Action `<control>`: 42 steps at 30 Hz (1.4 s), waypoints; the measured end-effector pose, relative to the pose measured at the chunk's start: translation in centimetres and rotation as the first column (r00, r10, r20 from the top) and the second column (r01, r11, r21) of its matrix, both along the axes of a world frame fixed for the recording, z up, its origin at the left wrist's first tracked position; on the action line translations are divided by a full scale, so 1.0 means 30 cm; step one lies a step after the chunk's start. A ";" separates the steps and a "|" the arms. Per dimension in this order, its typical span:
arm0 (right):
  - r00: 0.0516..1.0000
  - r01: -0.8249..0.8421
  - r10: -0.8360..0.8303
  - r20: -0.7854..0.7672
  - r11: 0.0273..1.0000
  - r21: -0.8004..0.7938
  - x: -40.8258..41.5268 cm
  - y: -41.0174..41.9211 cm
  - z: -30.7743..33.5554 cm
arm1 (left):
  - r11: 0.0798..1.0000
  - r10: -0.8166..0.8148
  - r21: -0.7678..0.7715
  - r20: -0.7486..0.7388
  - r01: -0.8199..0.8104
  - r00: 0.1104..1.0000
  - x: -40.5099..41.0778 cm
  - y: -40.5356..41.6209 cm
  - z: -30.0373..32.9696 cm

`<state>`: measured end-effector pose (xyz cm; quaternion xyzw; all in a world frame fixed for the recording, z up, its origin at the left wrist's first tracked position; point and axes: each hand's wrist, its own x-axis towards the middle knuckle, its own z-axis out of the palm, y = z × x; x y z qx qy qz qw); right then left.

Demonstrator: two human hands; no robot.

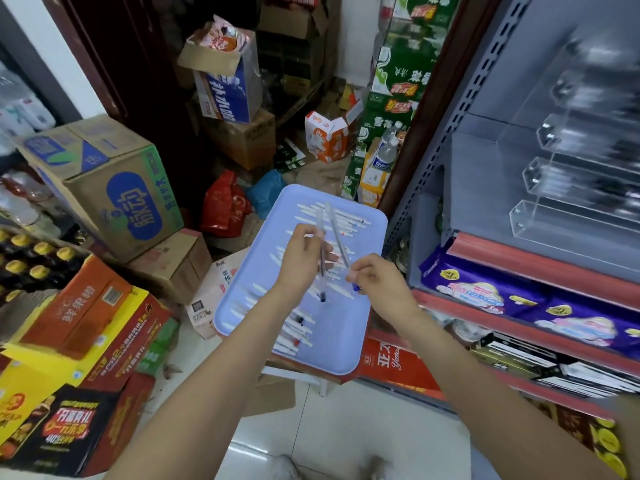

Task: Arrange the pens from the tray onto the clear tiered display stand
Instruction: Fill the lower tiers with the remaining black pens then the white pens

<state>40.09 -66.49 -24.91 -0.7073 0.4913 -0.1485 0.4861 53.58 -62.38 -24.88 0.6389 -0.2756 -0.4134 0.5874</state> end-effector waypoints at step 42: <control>0.881 0.437 -0.374 0.290 0.879 -0.192 -1.527 -0.718 0.411 | 0.869 -0.417 0.291 0.866 0.400 0.275 -1.299 -0.800 0.505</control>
